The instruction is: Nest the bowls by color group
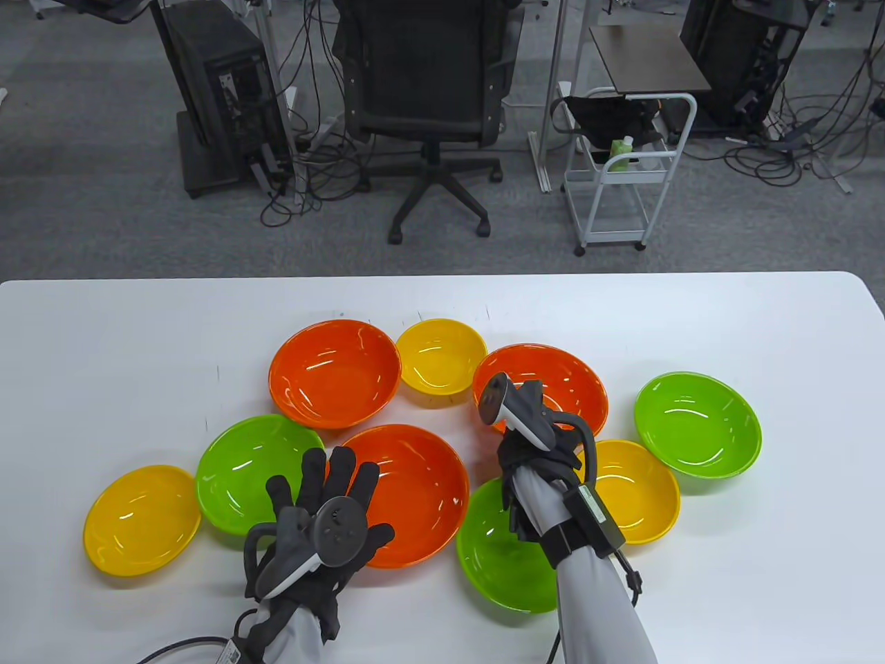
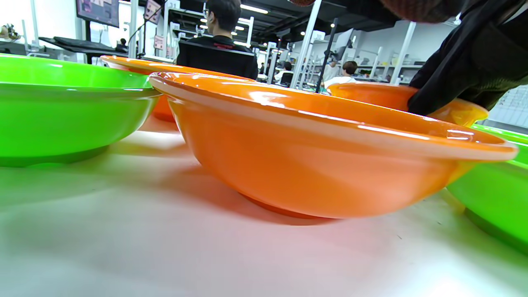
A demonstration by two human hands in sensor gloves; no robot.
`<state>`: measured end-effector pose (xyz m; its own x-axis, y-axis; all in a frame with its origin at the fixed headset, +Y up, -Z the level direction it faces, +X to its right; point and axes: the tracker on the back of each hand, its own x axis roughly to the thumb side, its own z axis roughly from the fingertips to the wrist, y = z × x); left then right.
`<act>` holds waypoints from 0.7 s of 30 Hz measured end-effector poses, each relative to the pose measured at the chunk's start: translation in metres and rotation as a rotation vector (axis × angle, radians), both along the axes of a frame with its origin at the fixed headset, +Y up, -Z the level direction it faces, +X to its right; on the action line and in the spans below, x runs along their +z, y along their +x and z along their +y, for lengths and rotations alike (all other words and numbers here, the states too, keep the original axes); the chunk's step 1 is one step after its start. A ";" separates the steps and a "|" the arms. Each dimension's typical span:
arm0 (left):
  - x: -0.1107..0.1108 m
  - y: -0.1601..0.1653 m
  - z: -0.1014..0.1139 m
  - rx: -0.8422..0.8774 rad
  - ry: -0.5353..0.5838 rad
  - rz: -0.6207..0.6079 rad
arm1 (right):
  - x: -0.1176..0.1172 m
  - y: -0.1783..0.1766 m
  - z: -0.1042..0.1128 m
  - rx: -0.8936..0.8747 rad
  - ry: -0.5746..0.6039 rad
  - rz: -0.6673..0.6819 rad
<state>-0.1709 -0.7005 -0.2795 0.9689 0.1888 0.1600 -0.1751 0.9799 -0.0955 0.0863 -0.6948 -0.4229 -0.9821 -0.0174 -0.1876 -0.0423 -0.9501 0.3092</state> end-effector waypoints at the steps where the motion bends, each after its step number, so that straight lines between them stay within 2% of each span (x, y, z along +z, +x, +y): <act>1: 0.000 0.000 0.000 -0.002 -0.001 -0.002 | 0.001 0.003 0.004 0.003 0.028 0.016; 6: 0.000 0.002 -0.001 -0.007 -0.008 -0.006 | 0.005 0.014 0.016 -0.036 0.127 0.015; 14: 0.000 0.000 -0.001 0.003 -0.020 -0.004 | 0.014 0.029 0.022 -0.063 0.320 0.031; 17: 0.000 -0.001 0.000 0.012 -0.015 -0.003 | 0.018 0.033 0.026 -0.089 0.358 0.029; 21: 0.000 -0.002 0.002 0.027 -0.011 -0.002 | 0.027 0.040 0.037 -0.139 0.447 0.017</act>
